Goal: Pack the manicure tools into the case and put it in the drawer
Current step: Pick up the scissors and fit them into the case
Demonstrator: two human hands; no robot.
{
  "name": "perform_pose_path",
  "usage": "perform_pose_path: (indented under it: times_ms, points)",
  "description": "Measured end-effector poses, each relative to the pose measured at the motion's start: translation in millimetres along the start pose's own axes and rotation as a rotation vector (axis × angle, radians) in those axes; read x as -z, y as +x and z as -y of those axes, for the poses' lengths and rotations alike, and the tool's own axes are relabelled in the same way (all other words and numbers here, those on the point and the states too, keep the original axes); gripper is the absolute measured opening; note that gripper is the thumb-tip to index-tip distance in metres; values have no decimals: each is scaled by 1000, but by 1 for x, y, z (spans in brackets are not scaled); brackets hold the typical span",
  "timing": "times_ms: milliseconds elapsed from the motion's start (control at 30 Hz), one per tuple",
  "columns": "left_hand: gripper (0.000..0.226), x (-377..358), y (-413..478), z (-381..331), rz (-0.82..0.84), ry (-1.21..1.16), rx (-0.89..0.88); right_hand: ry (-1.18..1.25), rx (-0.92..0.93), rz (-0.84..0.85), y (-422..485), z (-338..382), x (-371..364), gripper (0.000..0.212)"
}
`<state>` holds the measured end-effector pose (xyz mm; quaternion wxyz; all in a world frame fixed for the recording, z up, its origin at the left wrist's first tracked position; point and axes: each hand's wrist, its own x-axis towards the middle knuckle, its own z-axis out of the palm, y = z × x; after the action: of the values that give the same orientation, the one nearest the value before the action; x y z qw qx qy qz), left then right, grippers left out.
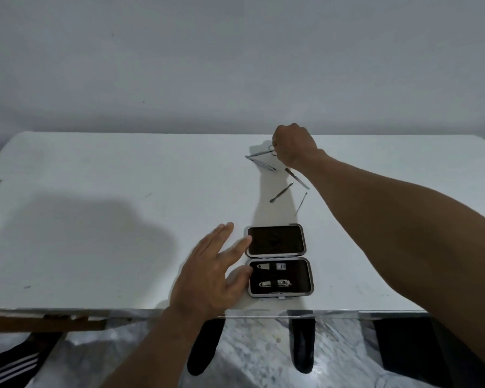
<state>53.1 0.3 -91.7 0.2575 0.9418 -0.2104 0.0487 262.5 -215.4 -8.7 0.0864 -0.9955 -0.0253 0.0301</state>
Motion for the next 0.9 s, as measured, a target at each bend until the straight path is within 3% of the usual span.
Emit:
perform_pose_path:
  times_ms: [300,467,900]
  points:
    - [52,4,1,-2,41,26,21,-83,-56,59,10,6,-3,24]
    - [52,3,1,-1,40,24,17,-87,-82,102,8,9,0,13]
    - [52,-1,1,2,17,11,3,-17,-96,152,1,9,6,13]
